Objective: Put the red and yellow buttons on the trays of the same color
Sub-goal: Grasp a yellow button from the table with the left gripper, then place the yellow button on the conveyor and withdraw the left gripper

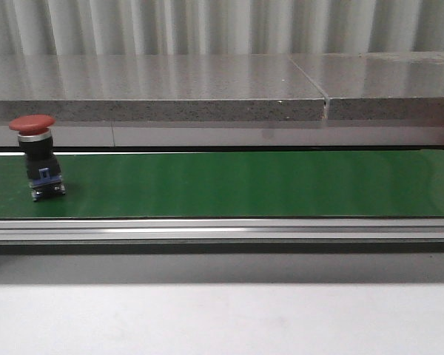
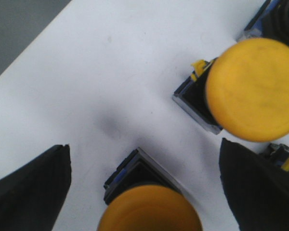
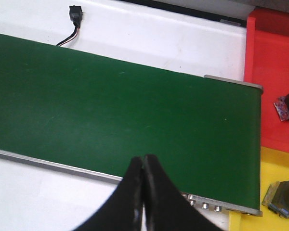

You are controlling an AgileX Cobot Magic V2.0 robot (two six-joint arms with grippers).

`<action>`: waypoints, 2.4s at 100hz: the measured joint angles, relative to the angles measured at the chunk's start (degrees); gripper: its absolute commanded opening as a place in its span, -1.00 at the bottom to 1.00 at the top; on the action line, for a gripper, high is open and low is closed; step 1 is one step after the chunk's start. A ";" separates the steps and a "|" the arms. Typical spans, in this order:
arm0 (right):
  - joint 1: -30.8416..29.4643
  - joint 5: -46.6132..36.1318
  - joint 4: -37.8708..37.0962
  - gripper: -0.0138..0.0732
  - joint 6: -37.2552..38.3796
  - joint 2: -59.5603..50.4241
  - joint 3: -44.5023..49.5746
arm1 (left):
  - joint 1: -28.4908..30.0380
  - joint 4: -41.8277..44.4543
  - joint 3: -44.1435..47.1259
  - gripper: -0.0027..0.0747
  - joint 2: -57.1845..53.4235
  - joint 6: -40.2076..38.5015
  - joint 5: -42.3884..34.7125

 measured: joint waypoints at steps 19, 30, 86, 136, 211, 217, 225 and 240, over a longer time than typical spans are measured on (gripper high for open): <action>0.00 0.00 0.00 -0.82 0.00 0.00 0.00 | 0.00 -0.17 0.00 -0.04 0.22 0.00 -0.28; 0.00 0.00 0.00 -0.82 0.00 0.00 0.00 | 0.00 -0.26 -0.09 -0.59 0.22 0.00 -0.04; 0.00 0.00 0.00 -0.82 0.00 0.00 0.00 | -1.28 -0.26 -0.09 -0.98 -15.33 0.00 5.80; 0.00 0.00 0.00 -0.82 0.00 0.00 0.00 | -19.31 -0.26 -0.09 -0.98 -24.29 4.11 10.08; 0.00 0.09 0.00 -0.82 0.00 0.00 0.00 | -23.96 -0.48 -0.09 -0.61 -13.63 4.49 9.40; 0.00 0.09 0.00 -0.82 0.00 0.00 0.00 | -23.96 -0.48 -0.09 -0.28 -13.63 4.86 9.40; 0.00 0.09 0.00 -0.82 0.00 0.00 0.00 | -23.96 -0.70 -0.09 0.17 -13.63 5.51 9.40; 0.00 0.09 0.00 -0.82 0.00 0.00 0.00 | -23.96 -1.08 -0.09 0.63 -13.63 6.31 9.91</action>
